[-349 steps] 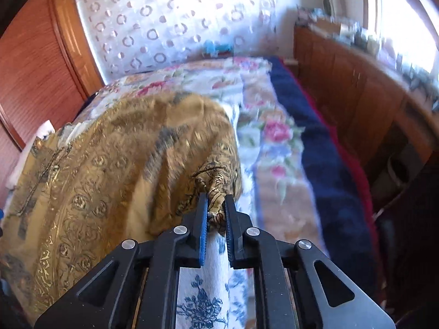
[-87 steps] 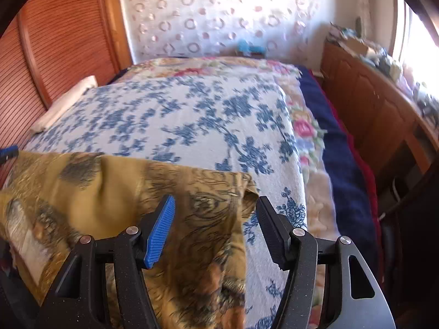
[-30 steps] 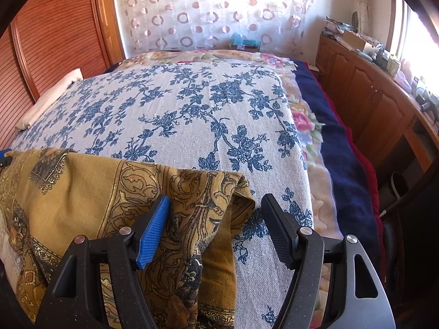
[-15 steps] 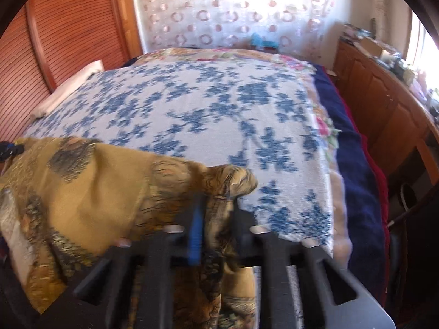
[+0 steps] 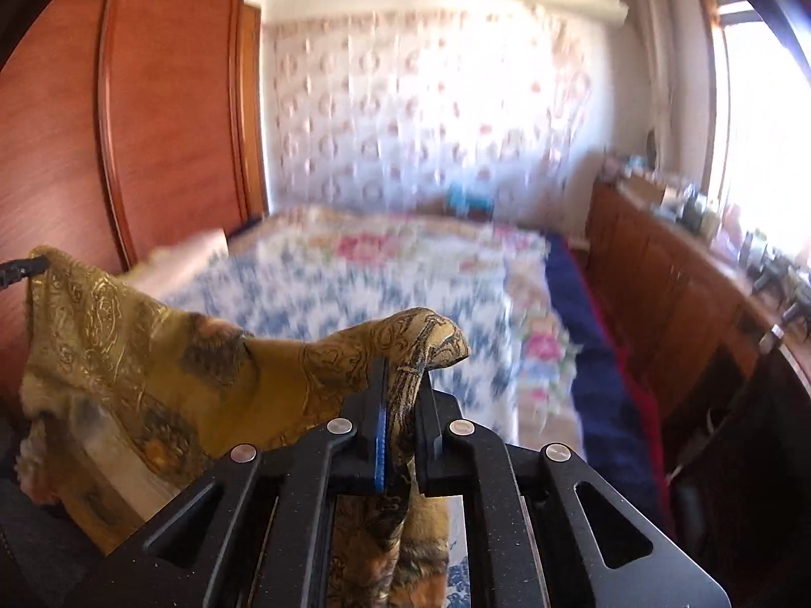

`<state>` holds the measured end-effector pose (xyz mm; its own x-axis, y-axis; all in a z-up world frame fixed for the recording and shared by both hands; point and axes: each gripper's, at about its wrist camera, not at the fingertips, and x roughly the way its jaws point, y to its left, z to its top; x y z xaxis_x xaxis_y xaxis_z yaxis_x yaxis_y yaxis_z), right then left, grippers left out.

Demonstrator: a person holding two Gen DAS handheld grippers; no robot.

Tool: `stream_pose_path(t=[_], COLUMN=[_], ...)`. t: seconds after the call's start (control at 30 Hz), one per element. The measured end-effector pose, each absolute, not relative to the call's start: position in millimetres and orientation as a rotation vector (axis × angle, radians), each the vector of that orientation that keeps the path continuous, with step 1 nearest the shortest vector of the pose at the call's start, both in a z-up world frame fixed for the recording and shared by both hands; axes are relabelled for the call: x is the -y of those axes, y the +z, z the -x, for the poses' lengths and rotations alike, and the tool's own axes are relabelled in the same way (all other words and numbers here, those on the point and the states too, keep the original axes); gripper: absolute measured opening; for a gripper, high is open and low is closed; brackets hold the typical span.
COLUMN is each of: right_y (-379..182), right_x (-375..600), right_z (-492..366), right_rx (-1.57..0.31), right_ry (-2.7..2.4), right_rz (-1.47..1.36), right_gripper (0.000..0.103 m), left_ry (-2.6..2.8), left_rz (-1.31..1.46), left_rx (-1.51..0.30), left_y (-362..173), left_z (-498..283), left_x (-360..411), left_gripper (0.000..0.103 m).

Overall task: Fold small clothes
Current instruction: 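Grasp the shirt edge with both grippers, lift and fold it over, open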

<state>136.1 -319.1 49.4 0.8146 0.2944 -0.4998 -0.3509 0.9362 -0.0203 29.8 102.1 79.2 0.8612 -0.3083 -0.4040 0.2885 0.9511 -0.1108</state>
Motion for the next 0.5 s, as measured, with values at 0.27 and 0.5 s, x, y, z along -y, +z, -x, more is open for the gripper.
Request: stream_pose_path(t=[0.27, 0.5], right_y=[138.5, 195.0], right_x=[319.1, 323.4], right_z=[-94.7, -67.2], right_rx=[-0.344, -0.192], right_ry=[0.366, 0.347], right_rz=[0.168, 0.204], right_gripper=[0.005, 0.005], left_ry=[-0.337, -0.299], left_rz=[0.054, 0.0], left_rx=[-0.246, -0.173], left_y=[157.5, 207.1], left_z=[-2.7, 12.2], left_x=[-103.5, -112.8], left_gripper=[0.004, 0.004])
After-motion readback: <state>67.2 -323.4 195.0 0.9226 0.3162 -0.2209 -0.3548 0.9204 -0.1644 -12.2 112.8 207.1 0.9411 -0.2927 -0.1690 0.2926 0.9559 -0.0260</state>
